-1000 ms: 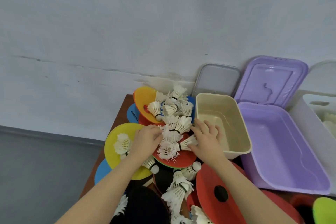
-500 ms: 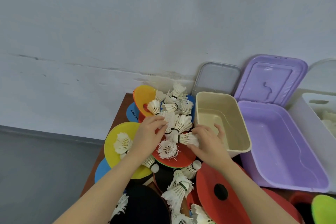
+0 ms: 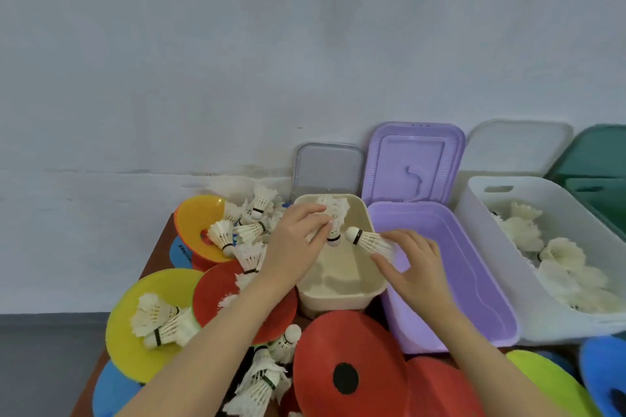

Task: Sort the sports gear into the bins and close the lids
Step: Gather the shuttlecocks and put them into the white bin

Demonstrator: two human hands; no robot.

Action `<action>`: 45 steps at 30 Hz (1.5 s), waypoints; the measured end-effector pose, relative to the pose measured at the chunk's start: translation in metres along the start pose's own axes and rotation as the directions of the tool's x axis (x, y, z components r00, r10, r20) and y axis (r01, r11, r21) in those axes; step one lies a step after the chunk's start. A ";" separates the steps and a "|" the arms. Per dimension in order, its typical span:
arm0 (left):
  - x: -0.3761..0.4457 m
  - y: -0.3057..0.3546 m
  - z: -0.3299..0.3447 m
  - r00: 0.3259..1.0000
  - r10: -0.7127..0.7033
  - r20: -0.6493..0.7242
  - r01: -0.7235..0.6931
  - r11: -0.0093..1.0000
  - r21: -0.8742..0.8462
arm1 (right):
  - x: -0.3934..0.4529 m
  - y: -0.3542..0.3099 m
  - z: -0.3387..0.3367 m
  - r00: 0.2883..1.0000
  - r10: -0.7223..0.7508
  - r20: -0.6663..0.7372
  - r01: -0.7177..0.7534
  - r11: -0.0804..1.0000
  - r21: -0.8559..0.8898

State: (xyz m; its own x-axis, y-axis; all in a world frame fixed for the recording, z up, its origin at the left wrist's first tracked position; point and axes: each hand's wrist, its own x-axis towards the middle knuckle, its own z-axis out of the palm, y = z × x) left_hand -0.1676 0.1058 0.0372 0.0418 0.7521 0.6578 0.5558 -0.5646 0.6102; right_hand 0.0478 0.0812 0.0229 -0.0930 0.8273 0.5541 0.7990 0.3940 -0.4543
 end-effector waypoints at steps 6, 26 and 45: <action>0.018 0.062 0.102 0.997 0.066 0.034 -0.064 0.997 -0.053 | -0.006 0.087 -0.075 0.999 0.042 -0.032 -0.043 0.999 -0.007; 0.012 0.195 0.330 0.853 -0.097 0.512 -0.038 0.968 0.247 | -0.031 0.305 -0.217 0.858 0.236 0.456 -0.114 0.954 -0.278; -0.002 0.168 0.208 0.868 -0.168 0.467 -0.075 0.886 0.458 | -0.029 0.194 -0.164 0.954 0.028 0.299 0.015 0.990 -0.140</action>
State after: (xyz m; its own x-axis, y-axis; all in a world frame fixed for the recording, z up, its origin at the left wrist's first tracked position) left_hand 0.0978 0.0799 0.0463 0.3308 0.9065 0.2624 0.8692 -0.4009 0.2895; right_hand 0.3028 0.0682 0.0328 -0.2440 0.9197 0.3077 0.8726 0.3467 -0.3441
